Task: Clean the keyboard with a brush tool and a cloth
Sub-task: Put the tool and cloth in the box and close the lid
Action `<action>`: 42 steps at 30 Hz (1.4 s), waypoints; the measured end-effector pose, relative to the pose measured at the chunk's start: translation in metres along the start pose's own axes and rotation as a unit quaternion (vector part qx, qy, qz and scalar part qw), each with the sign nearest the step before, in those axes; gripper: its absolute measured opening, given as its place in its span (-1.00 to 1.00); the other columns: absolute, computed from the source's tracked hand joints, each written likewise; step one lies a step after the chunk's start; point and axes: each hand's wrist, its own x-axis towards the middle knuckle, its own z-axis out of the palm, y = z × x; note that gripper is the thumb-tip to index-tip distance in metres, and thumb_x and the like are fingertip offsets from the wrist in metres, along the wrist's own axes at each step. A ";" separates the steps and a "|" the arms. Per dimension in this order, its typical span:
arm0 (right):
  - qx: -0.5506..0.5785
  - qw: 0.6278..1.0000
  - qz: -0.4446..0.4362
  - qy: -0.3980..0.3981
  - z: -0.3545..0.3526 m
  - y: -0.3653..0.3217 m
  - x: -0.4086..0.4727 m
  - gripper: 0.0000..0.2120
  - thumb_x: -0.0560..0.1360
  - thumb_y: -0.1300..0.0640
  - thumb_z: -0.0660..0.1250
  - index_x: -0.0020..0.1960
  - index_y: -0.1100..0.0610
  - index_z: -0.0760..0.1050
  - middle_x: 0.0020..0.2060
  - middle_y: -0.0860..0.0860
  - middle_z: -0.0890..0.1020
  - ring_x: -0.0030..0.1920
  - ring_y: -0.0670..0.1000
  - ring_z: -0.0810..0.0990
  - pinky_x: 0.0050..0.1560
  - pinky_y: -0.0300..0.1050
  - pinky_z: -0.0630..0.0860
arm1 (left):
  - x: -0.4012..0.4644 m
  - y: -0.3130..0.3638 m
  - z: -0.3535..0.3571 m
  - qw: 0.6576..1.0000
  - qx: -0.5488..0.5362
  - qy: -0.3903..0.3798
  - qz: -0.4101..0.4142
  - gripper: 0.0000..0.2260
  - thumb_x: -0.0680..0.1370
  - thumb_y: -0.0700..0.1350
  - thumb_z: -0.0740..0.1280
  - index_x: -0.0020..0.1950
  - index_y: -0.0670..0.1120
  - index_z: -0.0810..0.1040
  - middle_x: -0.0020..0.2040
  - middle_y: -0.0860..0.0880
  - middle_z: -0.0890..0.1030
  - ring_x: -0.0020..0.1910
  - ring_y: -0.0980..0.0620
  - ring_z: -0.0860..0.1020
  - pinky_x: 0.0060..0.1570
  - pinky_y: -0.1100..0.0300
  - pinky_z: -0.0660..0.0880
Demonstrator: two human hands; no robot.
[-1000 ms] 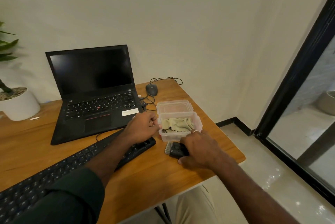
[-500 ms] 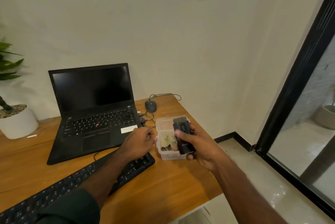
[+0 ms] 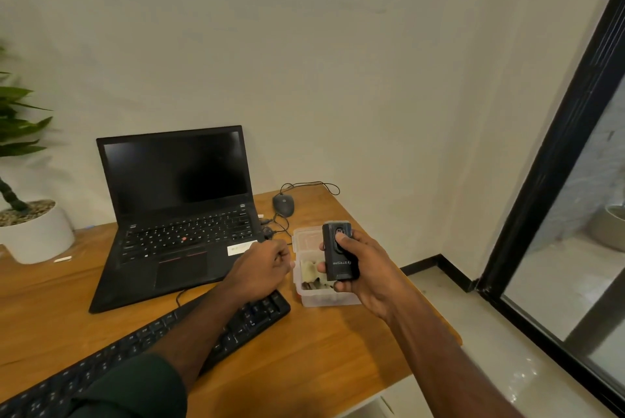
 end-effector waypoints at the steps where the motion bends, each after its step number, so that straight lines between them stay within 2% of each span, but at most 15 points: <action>1: 0.006 1.000 0.000 -0.003 -0.001 0.000 0.001 -0.78 0.67 0.13 0.21 0.28 0.13 0.48 0.03 0.15 0.70 -0.10 0.19 0.69 -0.42 -0.10 0.46 | 0.000 0.000 0.000 1.000 0.000 -0.001 -0.001 -0.86 0.59 -0.06 0.37 -0.17 0.03 0.51 -0.25 0.09 0.54 -0.27 0.13 0.47 -0.20 0.06 0.49; 6: 0.033 0.999 0.001 -0.026 -0.006 0.001 0.004 -0.77 0.67 0.17 0.21 0.31 0.13 0.46 0.11 0.20 0.68 -0.05 0.21 0.67 -0.39 -0.07 0.52 | 0.001 0.003 0.000 1.000 -0.005 -0.003 0.001 -0.88 0.59 -0.08 0.36 -0.14 -0.01 0.53 -0.24 0.09 0.55 -0.27 0.13 0.48 -0.17 0.04 0.52; 11: 0.108 0.991 0.040 -0.064 -0.016 0.000 0.010 -0.66 0.69 0.01 0.11 0.37 0.14 0.42 0.16 0.27 0.63 0.00 0.19 0.61 -0.19 0.04 0.58 | 0.002 0.003 0.000 1.000 0.002 -0.006 -0.001 -0.89 0.59 -0.08 0.36 -0.13 -0.01 0.53 -0.25 0.09 0.55 -0.28 0.14 0.48 -0.21 0.09 0.48; 13: 0.009 0.999 0.011 -0.040 -0.022 0.001 0.018 -0.72 0.70 0.06 0.09 0.33 0.06 0.45 0.18 0.20 0.63 0.07 0.15 0.61 0.00 0.14 0.60 | 0.002 0.002 0.001 1.000 0.005 -0.004 -0.001 -0.89 0.59 -0.08 0.36 -0.13 -0.02 0.54 -0.25 0.09 0.55 -0.28 0.13 0.48 -0.22 0.09 0.48; 14: -0.112 0.993 -0.022 -0.020 -0.024 0.001 0.022 -0.75 0.69 0.07 0.13 0.32 -0.01 0.46 0.19 0.12 0.62 0.11 0.09 0.61 0.11 0.15 0.62 | 0.002 0.001 0.002 1.000 0.005 -0.004 -0.003 -0.89 0.59 -0.08 0.36 -0.13 -0.02 0.53 -0.25 0.08 0.55 -0.28 0.13 0.48 -0.22 0.08 0.49; 15: -0.256 0.964 -0.066 -0.006 -0.027 0.001 0.027 -0.75 0.66 0.07 0.21 0.32 -0.07 0.44 0.20 0.04 0.60 0.15 0.04 0.61 0.16 0.10 0.62 | 0.003 0.001 0.002 1.000 0.003 -0.004 -0.006 -0.89 0.59 -0.08 0.36 -0.13 -0.03 0.53 -0.25 0.08 0.56 -0.27 0.13 0.49 -0.20 0.06 0.51; 17: -0.493 0.860 -0.132 0.001 -0.030 0.003 0.038 -0.58 0.53 0.07 0.43 0.33 -0.12 0.39 0.22 -0.06 0.56 0.17 -0.01 0.58 0.16 -0.03 0.61 | 0.003 0.000 0.004 1.000 0.003 -0.008 -0.011 -0.89 0.59 -0.08 0.36 -0.13 -0.03 0.53 -0.23 0.07 0.57 -0.25 0.11 0.51 -0.16 0.02 0.53; 19: -0.610 0.780 -0.138 -0.002 -0.029 0.005 0.049 -0.46 0.40 0.04 0.55 0.28 -0.15 0.38 0.20 -0.10 0.57 0.18 -0.02 0.54 0.17 -0.02 0.57 | 0.005 0.000 0.007 1.000 0.005 -0.008 -0.012 -0.89 0.59 -0.06 0.36 -0.12 -0.02 0.53 -0.23 0.08 0.57 -0.25 0.10 0.51 -0.17 0.04 0.52; 22: -0.704 0.701 -0.115 -0.008 -0.025 0.009 0.061 -0.51 0.38 -0.01 0.55 0.23 -0.19 0.44 0.19 -0.11 0.58 0.25 0.00 0.46 0.29 0.15 0.39 | 0.006 0.001 0.008 1.000 0.004 -0.009 -0.013 -0.89 0.59 -0.04 0.36 -0.12 -0.01 0.53 -0.22 0.08 0.57 -0.24 0.12 0.50 -0.19 0.07 0.50; 24: -0.739 0.667 -0.093 -0.012 -0.023 0.010 0.065 -0.51 0.39 -0.04 0.54 0.26 -0.19 0.47 0.22 -0.07 0.57 0.29 0.03 0.42 0.34 0.20 0.29 | 0.008 0.000 0.009 1.000 0.000 -0.010 -0.015 -0.89 0.59 -0.03 0.36 -0.12 0.00 0.52 -0.23 0.08 0.56 -0.26 0.13 0.49 -0.19 0.07 0.49; 29: -0.763 0.638 -0.098 -0.022 -0.023 0.019 0.067 -0.50 0.40 -0.09 0.54 0.31 -0.18 0.53 0.31 -0.05 0.47 0.35 0.06 0.36 0.41 0.24 0.26 | 0.012 -0.005 0.010 1.000 0.002 -0.016 -0.019 -0.88 0.59 -0.03 0.37 -0.13 0.02 0.51 -0.23 0.07 0.55 -0.26 0.10 0.48 -0.18 0.05 0.51; 36: -0.757 0.647 -0.094 -0.024 -0.032 0.019 0.075 -0.47 0.38 -0.16 0.54 0.32 -0.19 0.53 0.30 -0.07 0.49 0.35 0.04 0.36 0.39 0.24 0.25 | 0.030 -0.010 0.017 0.999 0.010 -0.028 -0.032 -0.87 0.59 -0.03 0.37 -0.15 0.04 0.52 -0.23 0.07 0.58 -0.27 0.09 0.51 -0.24 0.06 0.49; 38: -0.707 0.700 -0.092 -0.033 -0.038 0.015 0.077 -0.45 0.33 -0.17 0.57 0.29 -0.20 0.53 0.25 -0.11 0.50 0.29 -0.01 0.39 0.33 0.14 0.33 | 0.040 -0.011 0.019 0.999 0.011 -0.020 -0.040 -0.85 0.58 -0.01 0.38 -0.17 0.05 0.51 -0.23 0.08 0.56 -0.27 0.11 0.50 -0.28 0.13 0.42; 40: -0.610 0.783 -0.121 -0.023 -0.049 0.008 0.083 -0.49 0.33 -0.15 0.57 0.24 -0.19 0.53 0.16 -0.14 0.51 0.17 -0.08 0.45 0.19 -0.02 0.45 | 0.050 -0.013 0.021 0.998 0.004 -0.002 -0.055 -0.84 0.56 0.01 0.39 -0.20 0.05 0.52 -0.22 0.08 0.57 -0.24 0.10 0.52 -0.27 0.13 0.43; 42: -0.513 0.841 -0.165 0.044 -0.064 0.002 0.095 -0.66 0.43 -0.03 0.53 0.18 -0.08 0.58 0.06 -0.11 0.56 0.04 -0.08 0.52 0.03 -0.17 0.51 | 0.059 -0.013 0.022 0.997 -0.004 0.017 -0.080 -0.85 0.55 0.01 0.41 -0.20 0.03 0.54 -0.21 0.08 0.60 -0.21 0.09 0.55 -0.23 0.11 0.49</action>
